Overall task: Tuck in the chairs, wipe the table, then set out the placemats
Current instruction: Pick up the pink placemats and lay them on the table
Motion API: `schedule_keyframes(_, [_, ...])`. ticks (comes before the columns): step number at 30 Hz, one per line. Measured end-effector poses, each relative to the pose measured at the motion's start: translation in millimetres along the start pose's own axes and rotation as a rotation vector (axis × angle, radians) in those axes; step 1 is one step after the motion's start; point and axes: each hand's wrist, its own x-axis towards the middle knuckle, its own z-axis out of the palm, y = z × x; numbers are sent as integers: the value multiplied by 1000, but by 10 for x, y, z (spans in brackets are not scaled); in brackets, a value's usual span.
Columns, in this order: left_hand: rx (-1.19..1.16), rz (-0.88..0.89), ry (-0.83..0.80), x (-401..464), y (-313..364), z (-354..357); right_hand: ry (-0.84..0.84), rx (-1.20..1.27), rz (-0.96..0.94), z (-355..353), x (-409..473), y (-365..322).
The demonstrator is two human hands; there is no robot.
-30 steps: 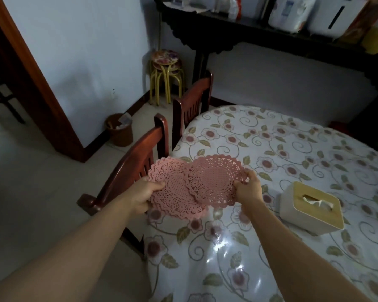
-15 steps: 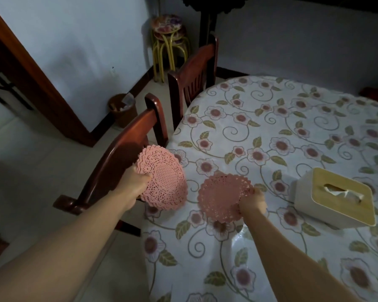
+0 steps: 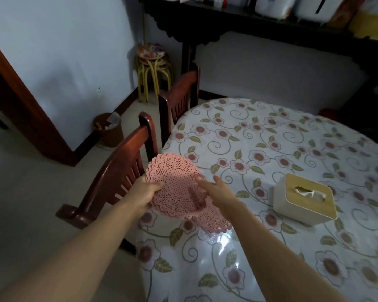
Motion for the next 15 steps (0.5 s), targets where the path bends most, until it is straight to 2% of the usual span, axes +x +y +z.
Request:
schedule_keyframes(2, [-37, 17, -50, -104, 40, -13, 13, -102, -52, 113, -97, -80])
schedule_keyframes(7, [-81, 72, -95, -246, 129, -53, 285, -291, -82, 212, -291, -155])
schedule_keyframes(10, [-63, 80, -111, -293, 161, -44, 369, -376, -122, 168, -394, -180])
schedule_keyframes(12, [-47, 85, -108, -288, 179, -16, 435, -360, -199, 141, -455, -203])
schedule_keyframes(15, [-34, 95, -115, -228, 222, 63, 513, -205, -256, 47, -474, -248])
